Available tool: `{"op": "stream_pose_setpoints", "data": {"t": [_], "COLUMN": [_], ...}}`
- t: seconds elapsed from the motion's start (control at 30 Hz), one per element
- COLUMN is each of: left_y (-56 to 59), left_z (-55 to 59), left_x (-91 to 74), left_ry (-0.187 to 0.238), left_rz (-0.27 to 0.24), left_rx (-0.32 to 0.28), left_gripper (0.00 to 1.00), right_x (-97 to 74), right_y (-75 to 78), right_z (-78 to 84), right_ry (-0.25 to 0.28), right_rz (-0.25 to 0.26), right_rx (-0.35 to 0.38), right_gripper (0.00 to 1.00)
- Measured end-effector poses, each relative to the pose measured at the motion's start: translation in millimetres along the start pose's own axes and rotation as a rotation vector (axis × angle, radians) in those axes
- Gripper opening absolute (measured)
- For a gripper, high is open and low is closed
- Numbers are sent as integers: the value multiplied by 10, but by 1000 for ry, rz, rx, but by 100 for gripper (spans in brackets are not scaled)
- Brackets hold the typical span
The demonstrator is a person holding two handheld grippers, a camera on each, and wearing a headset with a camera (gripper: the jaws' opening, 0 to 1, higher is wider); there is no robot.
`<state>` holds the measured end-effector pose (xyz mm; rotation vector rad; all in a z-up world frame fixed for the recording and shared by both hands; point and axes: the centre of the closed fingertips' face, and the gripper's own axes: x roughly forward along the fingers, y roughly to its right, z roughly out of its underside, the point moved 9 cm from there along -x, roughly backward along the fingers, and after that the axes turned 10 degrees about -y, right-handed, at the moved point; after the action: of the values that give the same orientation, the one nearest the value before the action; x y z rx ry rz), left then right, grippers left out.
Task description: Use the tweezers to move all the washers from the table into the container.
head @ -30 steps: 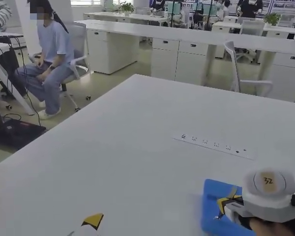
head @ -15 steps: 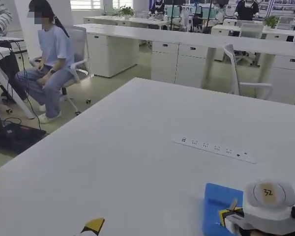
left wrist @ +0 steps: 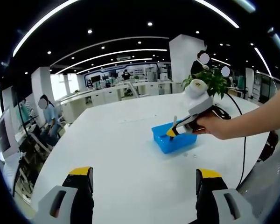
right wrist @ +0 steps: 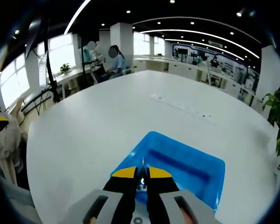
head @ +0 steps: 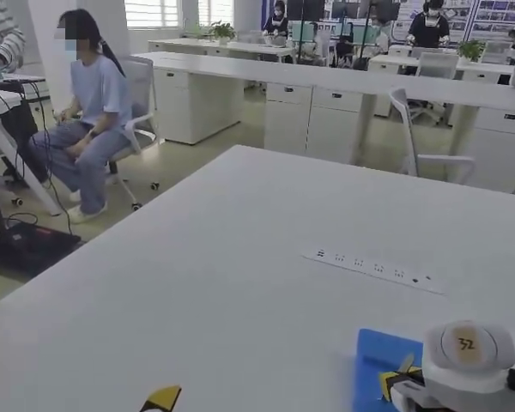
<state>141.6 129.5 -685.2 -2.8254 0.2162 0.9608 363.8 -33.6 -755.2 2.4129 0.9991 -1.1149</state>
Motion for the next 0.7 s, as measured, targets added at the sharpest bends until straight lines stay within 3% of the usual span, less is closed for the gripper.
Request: {"op": "stream_pose_setpoints", "data": {"t": [0.47,0.7], "left_y": [6,17], "left_z": [-14,-18], "left_x": [-30,-33], "left_ry": [19,23], "left_rz": [7,8], "left_rx": [5,5], "left_gripper": [93,93], "right_x": [-281,-441], "right_y": [29,54], "right_z": [-22,53], "right_ry": [83,119], "right_rz": [-1,-6], "right_rx": [60,97], "right_gripper": [4,3]}}
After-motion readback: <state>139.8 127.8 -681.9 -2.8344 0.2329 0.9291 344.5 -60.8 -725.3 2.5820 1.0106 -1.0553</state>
